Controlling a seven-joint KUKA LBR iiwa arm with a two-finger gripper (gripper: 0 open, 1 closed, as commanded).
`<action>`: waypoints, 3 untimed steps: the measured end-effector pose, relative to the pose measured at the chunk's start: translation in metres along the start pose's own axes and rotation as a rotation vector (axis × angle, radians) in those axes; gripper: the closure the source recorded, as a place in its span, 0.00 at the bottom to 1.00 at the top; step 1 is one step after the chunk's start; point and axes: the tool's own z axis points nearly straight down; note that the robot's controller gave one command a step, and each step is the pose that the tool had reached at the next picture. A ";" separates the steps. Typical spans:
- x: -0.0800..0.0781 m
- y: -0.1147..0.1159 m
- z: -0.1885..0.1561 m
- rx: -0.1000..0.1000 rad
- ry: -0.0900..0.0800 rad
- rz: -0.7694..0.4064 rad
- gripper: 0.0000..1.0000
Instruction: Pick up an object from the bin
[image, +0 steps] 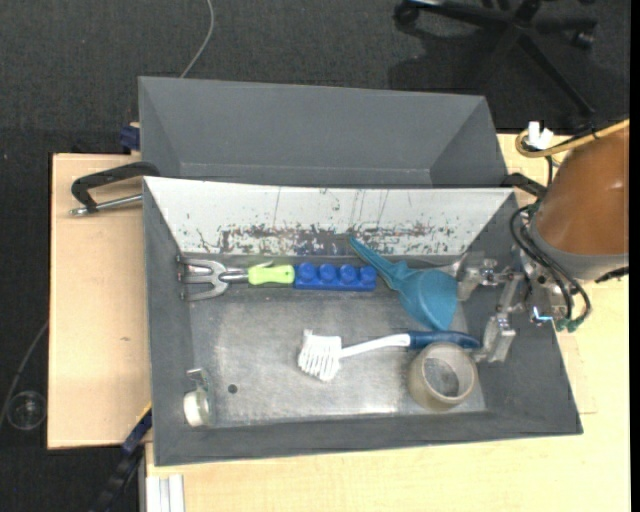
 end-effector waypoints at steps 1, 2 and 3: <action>-0.002 0.001 -0.004 0.002 -0.009 -0.002 0.00; -0.035 0.043 0.062 0.000 -0.009 0.074 0.00; -0.056 0.082 0.062 -0.002 -0.009 0.362 0.00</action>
Offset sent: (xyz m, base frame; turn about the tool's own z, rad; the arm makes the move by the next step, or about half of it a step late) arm 0.0490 0.0655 -0.1027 0.1097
